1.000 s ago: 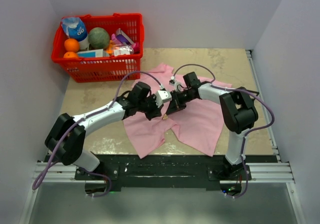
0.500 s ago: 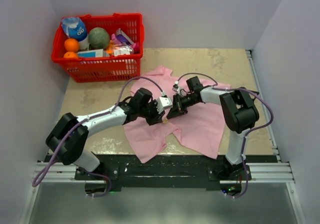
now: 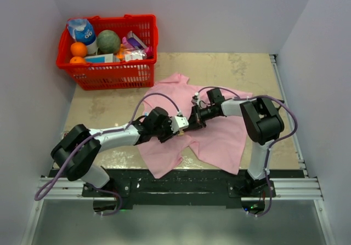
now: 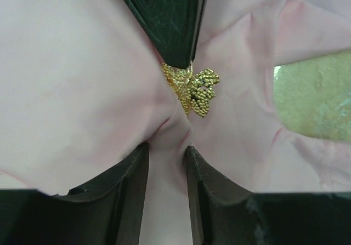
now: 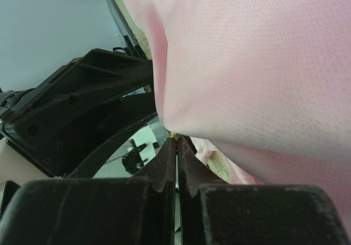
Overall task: Remove the brooch from the garment
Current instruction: Remove the brooch from the clothes.
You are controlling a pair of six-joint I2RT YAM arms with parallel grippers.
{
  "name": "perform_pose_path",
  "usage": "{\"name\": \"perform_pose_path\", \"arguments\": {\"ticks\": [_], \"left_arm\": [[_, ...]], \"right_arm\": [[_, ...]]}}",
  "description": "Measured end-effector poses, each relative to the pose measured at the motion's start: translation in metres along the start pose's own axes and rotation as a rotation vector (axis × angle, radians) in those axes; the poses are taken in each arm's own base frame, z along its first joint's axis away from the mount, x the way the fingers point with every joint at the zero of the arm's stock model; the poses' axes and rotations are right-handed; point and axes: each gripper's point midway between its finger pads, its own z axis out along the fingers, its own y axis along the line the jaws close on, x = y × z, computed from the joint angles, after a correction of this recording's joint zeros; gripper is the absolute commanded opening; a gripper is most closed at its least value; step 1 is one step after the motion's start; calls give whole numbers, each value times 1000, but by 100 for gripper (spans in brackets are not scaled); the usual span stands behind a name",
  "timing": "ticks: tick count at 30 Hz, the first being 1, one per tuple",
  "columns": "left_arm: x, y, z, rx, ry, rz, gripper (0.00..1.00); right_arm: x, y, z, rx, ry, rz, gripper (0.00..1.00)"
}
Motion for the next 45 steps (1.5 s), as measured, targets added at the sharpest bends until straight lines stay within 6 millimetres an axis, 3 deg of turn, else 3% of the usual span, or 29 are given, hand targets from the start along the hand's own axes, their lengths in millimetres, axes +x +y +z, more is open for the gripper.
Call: {"name": "perform_pose_path", "arguments": {"ticks": [4,5,8,27,38,45], "left_arm": [[-5,11,1,-53,-14,22,30],[-5,13,1,-62,-15,27,17],[-4,17,4,-75,-12,43,0],[-23,31,9,-121,-38,71,0],[-70,40,6,-110,-134,85,0],[-66,35,7,-82,-119,82,0]], "right_arm": [[-1,-1,2,-14,4,15,0],[-1,-1,2,-15,6,19,0],[-1,-5,4,-9,8,29,0],[2,-19,2,70,20,-38,0],[-1,-18,7,85,34,-71,0],[-1,-19,7,93,45,-69,0]]}}
